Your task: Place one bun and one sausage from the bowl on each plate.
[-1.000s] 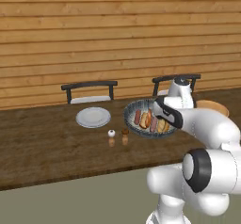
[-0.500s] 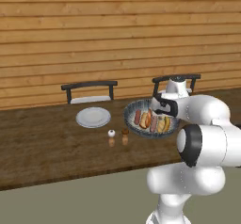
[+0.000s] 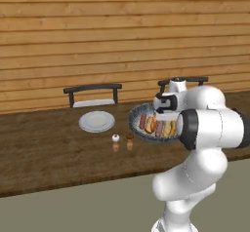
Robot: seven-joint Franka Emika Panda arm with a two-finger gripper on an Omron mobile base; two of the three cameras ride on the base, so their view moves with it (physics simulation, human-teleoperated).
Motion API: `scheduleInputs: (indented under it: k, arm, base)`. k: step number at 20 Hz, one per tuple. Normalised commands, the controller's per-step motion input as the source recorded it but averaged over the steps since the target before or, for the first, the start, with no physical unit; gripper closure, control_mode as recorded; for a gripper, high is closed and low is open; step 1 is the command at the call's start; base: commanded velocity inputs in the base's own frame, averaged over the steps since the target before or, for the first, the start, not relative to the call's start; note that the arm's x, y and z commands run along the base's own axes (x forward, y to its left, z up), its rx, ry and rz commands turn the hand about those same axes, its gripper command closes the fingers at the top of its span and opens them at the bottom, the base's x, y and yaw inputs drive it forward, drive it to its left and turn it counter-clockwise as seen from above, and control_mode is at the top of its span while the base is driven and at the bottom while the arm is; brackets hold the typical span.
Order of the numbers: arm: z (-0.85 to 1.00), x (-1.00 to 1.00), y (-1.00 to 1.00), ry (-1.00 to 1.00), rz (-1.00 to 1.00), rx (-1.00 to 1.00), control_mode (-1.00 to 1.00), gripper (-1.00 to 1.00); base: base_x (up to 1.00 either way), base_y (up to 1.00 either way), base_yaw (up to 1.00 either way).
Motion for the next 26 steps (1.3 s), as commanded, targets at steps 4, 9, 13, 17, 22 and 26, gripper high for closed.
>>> scheduleInputs:
  k: [4, 9, 13, 17, 22, 26]
  arm:
    - [-0.39, 0.00, 0.00, 0.04, 0.00, 0.00, -1.00, -1.00]
    - [-0.33, 0.00, 0.00, 0.03, 0.00, 0.00, -1.00, -1.00]
    - [-0.12, 0.00, 0.00, -0.01, 0.00, 0.00, -1.00, -1.00]
    - [0.00, 0.00, 0.00, 0.00, 0.00, 0.00, -1.00, 1.00]
    - [0.00, 0.00, 0.00, 0.00, 0.00, 0.00, -1.00, 1.00]
    - [0.00, 0.00, 0.00, 0.00, 0.00, 0.00, -1.00, 1.00]
  base:
    - [0.00, 0.00, 0.00]
    - [0.00, 0.00, 0.00]
    - [0.00, 0.00, 0.00]
    - [0.00, 0.00, 0.00]
    - [0.00, 0.00, 0.00]
    - [0.00, 0.00, 0.00]
